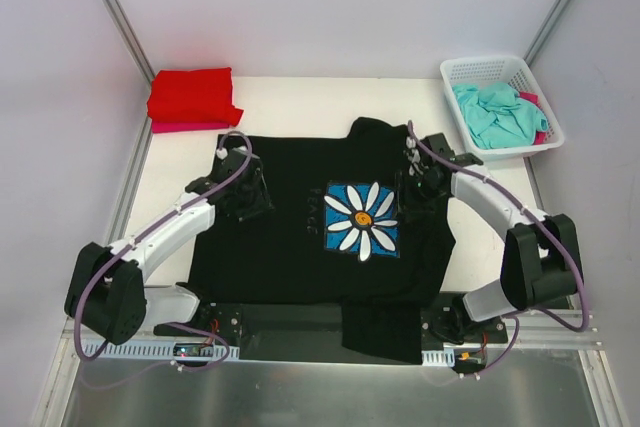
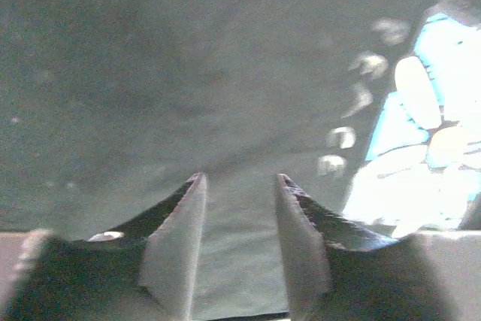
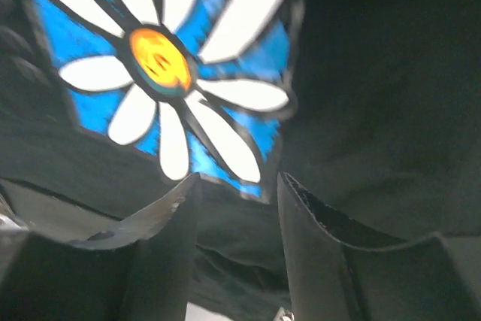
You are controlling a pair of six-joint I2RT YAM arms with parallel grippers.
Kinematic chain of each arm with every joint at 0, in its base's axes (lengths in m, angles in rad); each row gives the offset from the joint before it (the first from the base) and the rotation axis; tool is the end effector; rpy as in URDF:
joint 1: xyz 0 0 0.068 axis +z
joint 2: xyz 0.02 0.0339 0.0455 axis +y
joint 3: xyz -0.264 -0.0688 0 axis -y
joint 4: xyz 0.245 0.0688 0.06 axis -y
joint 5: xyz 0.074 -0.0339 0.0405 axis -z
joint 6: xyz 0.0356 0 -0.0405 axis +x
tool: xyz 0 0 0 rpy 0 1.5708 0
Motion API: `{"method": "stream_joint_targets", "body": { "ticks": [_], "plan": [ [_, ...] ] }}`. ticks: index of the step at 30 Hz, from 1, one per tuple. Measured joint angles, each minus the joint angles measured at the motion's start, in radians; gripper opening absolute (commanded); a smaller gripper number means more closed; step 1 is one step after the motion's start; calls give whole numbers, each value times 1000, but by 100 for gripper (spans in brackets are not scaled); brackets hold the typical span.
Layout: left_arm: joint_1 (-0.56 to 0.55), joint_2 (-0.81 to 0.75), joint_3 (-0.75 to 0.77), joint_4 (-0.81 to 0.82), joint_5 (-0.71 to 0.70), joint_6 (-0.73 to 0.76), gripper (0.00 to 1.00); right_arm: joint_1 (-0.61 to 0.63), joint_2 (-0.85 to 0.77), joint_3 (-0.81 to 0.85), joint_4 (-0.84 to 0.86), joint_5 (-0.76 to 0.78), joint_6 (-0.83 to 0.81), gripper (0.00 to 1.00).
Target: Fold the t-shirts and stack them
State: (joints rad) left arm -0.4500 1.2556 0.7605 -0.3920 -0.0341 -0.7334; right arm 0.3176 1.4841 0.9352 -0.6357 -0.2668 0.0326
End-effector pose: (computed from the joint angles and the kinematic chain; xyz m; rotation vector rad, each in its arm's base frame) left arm 0.2270 -0.1083 0.2159 -0.3705 2.4893 -0.4639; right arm 0.2614 0.0958 0.1995 -0.4657 2.7336 0.4607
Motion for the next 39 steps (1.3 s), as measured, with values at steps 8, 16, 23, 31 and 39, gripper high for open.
{"method": "stream_joint_targets", "body": {
  "ticks": [8, 16, 23, 31, 39],
  "plan": [
    [-23, 31, 240, 46, -3, 66, 55, -63, 110, 522, -48, -19, -58, 59],
    [-23, 177, 337, 80, 8, 103, 56, -226, 506, 922, 37, -122, -98, 60],
    [-23, 182, 340, 80, 12, 120, 56, -294, 858, 1187, 18, -179, -101, 59],
    [-23, 182, 340, 79, 11, 125, 56, -315, 959, 1215, 12, -212, -97, 52],
    [-23, 180, 340, 79, 11, 125, 56, -315, 958, 1197, 48, -261, -66, 32]
  ]
}}
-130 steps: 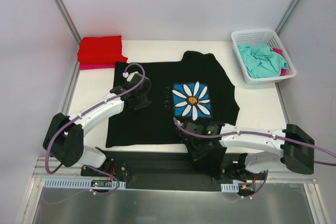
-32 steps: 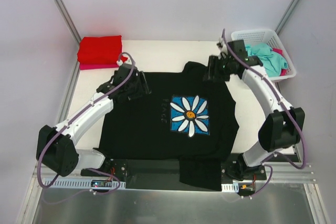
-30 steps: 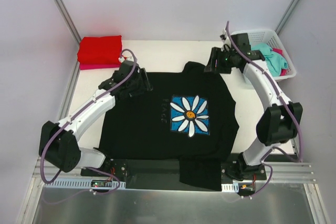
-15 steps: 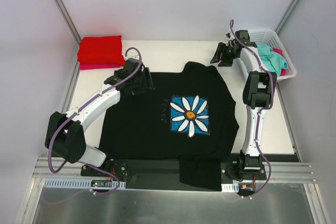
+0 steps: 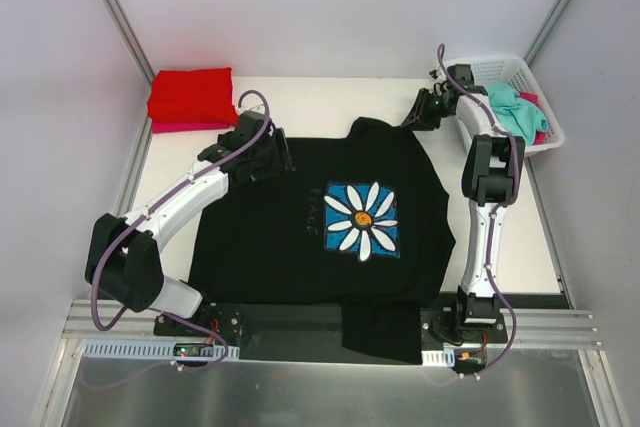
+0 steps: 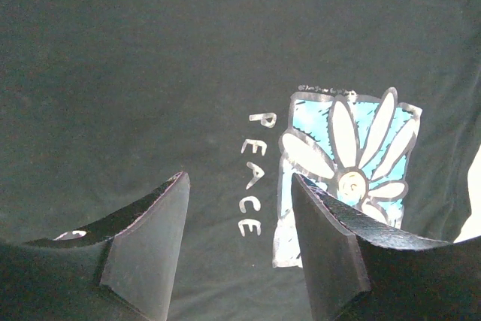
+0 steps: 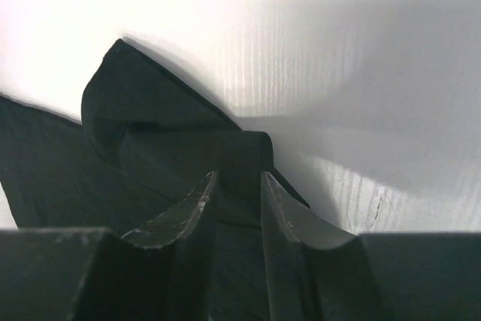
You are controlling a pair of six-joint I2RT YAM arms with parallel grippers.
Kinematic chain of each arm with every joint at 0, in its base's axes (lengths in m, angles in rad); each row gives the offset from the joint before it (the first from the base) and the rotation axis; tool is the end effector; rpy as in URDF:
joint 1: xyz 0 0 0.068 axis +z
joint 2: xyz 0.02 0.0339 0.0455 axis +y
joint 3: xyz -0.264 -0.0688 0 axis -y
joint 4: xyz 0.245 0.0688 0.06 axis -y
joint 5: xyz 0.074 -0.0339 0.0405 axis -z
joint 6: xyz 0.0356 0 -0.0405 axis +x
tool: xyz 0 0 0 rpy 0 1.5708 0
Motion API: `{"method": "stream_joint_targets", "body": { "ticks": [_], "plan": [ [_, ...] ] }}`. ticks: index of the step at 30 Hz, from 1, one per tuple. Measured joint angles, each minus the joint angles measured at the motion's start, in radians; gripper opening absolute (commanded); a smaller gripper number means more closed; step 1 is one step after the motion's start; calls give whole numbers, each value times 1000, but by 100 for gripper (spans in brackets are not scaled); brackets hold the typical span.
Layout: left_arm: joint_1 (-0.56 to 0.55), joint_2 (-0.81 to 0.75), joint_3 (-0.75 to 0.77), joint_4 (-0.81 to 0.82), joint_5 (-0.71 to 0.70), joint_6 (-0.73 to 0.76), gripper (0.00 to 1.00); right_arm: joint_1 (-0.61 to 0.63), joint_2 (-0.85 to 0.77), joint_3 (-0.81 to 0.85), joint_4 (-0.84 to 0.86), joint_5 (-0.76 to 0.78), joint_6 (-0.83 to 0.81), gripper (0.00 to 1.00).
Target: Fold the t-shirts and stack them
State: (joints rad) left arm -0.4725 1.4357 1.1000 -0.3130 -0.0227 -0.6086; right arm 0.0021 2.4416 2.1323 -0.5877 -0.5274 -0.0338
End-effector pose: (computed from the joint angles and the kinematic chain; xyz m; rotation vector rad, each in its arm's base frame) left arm 0.2879 -0.1462 0.2848 -0.1678 2.2735 -0.5606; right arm 0.5389 0.0190 0.1843 -0.2690 2.3869 0.6323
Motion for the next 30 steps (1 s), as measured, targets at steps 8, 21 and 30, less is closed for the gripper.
{"method": "stream_joint_targets", "body": {
  "ticks": [8, 21, 30],
  "plan": [
    [0, -37, -12, -6, -1, 0, 57, 0, -7, -39, 8, -29, 19, 27],
    [0, -60, -21, -9, -5, 0, 57, 0, -187, -244, 34, -45, 26, 11],
    [0, -103, -31, -14, -5, -1, 57, 45, -323, -344, -15, -66, -23, 8]
  ]
}}
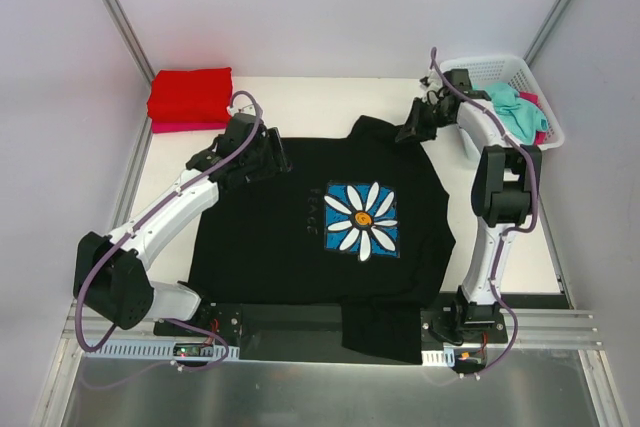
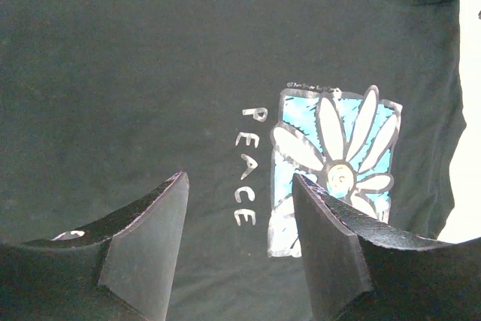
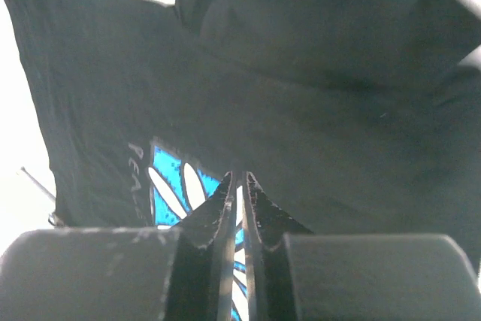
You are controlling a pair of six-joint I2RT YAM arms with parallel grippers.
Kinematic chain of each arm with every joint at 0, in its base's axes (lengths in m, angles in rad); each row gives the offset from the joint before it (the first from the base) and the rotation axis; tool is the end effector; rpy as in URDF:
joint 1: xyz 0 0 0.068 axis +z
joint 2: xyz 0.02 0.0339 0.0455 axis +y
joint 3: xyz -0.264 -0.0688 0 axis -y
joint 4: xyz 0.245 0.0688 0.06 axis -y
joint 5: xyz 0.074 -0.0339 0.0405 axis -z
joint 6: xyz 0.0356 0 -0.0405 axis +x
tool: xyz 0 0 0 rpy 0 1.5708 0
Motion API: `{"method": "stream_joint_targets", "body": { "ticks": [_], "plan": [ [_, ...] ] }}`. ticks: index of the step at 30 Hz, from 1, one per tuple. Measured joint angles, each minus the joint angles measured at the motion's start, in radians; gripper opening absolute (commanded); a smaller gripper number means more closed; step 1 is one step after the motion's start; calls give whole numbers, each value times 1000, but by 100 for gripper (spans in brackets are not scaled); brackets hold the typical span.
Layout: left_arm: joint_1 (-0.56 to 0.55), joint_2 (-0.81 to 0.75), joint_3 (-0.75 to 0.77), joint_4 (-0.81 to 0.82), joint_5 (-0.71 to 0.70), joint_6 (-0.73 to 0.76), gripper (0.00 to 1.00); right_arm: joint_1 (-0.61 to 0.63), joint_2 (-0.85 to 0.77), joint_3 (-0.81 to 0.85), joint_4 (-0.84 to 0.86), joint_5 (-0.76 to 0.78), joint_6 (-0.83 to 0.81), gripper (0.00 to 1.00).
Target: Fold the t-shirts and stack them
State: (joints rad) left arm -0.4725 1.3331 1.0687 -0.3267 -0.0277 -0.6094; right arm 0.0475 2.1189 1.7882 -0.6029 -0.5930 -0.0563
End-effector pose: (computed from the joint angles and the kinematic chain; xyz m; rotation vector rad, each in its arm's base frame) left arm 0.2685 -0.1361 0.3029 -0.1684 2.2159 -0.5838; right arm 0.4689 0.0422 0.2328 -0.3675 2.3941 0.7327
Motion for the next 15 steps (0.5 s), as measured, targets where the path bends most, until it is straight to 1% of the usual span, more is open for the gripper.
{"method": "stream_joint_targets", "body": {
  "ticks": [5, 6, 8, 10, 11, 13, 15],
  "plan": [
    [0, -5, -5, -1, 0, 0, 57, 66, -50, -156, -25, -7, -26, 4],
    [0, -6, -5, -1, 0, 0, 57, 79, -56, -185, -31, -6, -27, 7],
    [0, -6, -5, 0, 0, 0, 57, 95, -63, -226, -38, 13, -27, 26],
    [0, -8, -5, -1, 0, 0, 57, 101, -71, -245, -40, 42, -24, 30],
    [0, -10, -6, -1, 0, 0, 58, 100, -75, -245, -37, 60, -21, 37],
    [0, -14, -6, -1, 0, 0, 58, 95, -87, -225, -37, 102, -18, 44],
    [0, -18, -7, -1, 0, 0, 58, 88, -87, -163, -37, 138, -11, 44]
  ]
}}
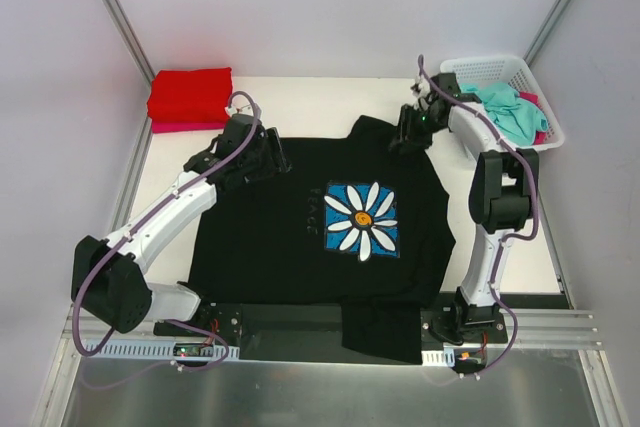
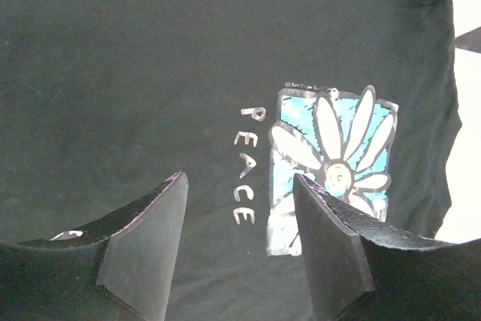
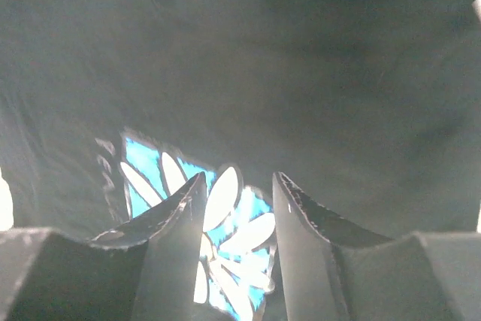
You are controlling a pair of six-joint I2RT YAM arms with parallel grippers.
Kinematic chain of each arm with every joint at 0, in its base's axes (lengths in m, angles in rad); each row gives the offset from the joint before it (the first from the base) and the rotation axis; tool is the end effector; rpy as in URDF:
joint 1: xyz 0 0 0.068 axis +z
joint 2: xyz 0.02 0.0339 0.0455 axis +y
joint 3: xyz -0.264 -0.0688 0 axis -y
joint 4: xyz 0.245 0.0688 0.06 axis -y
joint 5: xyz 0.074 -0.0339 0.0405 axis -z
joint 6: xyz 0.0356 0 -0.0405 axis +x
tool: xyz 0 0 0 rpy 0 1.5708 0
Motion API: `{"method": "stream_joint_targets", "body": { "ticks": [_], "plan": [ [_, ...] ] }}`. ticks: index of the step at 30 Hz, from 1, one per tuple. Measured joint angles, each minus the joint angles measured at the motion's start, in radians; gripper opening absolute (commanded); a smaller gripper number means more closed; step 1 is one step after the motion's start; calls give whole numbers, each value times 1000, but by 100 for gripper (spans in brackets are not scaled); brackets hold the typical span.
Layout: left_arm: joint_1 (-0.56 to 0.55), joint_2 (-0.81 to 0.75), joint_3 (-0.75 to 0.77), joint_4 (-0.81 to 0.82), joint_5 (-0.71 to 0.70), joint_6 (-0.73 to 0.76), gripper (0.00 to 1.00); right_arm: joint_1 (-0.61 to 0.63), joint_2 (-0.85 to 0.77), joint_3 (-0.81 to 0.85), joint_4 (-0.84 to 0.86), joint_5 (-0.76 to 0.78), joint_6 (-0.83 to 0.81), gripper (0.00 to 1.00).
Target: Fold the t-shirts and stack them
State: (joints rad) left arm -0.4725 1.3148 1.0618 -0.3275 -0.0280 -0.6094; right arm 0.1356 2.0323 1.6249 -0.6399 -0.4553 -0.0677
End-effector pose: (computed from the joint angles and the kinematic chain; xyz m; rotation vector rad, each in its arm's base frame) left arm 0.2649 -0.1343 0.3056 -0.1680 2.2054 -0.5885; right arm 0.4331 0.0749 0.2161 -0.4194 2.5399 0.6182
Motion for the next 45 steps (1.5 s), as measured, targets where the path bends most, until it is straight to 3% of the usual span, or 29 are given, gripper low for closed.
{"method": "stream_joint_targets", "body": {
  "ticks": [6, 10, 16, 22, 28, 36, 45],
  "plan": [
    [0, -8, -3, -1, -4, 0, 59, -40, 76, 340, -3, 51, -1, 43],
    [0, -8, -6, -5, -18, 0, 57, -89, 164, 444, -4, 49, -1, 41],
    [-5, 83, -43, 64, -27, -2, 50, -140, 268, 430, -18, 46, 5, 40],
    [-56, 421, 143, 131, -6, 19, 50, -137, 280, 422, -21, 22, 12, 39],
    [-87, 615, 311, 166, 21, 22, 49, -133, 280, 422, -19, 2, 13, 39],
    [-98, 740, 365, 187, 48, 5, 48, -133, 280, 423, -19, -8, 13, 39],
    [-97, 747, 323, 294, 56, -47, 48, -152, 280, 431, -19, -29, 13, 39]
  ]
}}
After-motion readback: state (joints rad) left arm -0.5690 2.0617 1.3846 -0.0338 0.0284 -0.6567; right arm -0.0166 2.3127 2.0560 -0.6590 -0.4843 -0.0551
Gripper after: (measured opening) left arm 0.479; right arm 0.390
